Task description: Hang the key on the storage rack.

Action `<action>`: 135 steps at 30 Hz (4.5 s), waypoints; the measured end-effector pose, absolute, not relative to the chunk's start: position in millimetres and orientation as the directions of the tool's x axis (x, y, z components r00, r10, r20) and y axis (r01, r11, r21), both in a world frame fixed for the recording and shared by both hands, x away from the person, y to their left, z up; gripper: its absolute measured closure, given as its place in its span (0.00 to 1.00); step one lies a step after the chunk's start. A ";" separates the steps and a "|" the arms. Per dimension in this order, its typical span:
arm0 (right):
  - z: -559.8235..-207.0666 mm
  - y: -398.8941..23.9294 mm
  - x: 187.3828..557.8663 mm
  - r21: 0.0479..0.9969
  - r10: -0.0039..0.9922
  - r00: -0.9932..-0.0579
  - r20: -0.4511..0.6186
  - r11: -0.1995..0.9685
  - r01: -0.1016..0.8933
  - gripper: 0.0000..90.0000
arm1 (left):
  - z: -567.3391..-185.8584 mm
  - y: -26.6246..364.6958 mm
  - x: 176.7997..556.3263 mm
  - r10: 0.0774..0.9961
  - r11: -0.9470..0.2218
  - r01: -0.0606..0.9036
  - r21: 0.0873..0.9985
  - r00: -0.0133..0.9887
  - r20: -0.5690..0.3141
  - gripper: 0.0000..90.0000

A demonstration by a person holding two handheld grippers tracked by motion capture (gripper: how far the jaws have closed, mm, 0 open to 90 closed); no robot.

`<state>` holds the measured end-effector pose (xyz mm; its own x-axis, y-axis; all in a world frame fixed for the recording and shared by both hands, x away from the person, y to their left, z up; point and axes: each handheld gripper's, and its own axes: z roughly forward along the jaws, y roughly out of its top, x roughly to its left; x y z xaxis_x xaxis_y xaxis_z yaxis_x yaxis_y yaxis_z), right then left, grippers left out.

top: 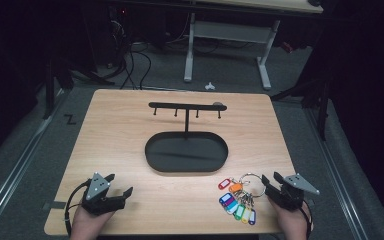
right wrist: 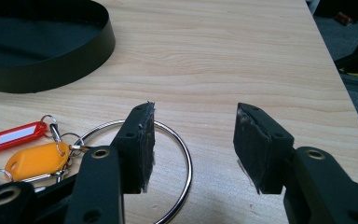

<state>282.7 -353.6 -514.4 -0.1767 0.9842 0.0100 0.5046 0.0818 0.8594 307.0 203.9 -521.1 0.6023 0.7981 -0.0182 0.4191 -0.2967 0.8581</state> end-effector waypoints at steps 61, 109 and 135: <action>-482.7 -325.3 286.7 0.499 0.783 -0.598 -0.169 0.591 0.633 0.56 | -521.3 197.3 311.8 0.774 -0.299 0.421 0.856 0.631 -0.040 0.22; -486.7 -279.0 333.6 0.009 0.521 -0.854 -0.016 0.854 0.521 0.82 | -523.1 194.8 312.1 0.765 -0.314 0.429 0.847 0.643 -0.042 0.22; -450.6 -270.7 324.8 0.048 0.509 -0.855 -0.103 0.861 0.507 0.96 | -522.1 196.3 312.1 0.772 -0.311 0.427 0.849 0.634 -0.036 0.23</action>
<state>324.8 -270.7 -450.6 -0.8547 0.5087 -0.1032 0.5066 0.8609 0.0477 312.1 196.3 -522.1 0.6344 0.7722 -0.0362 0.4274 -0.3113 0.8488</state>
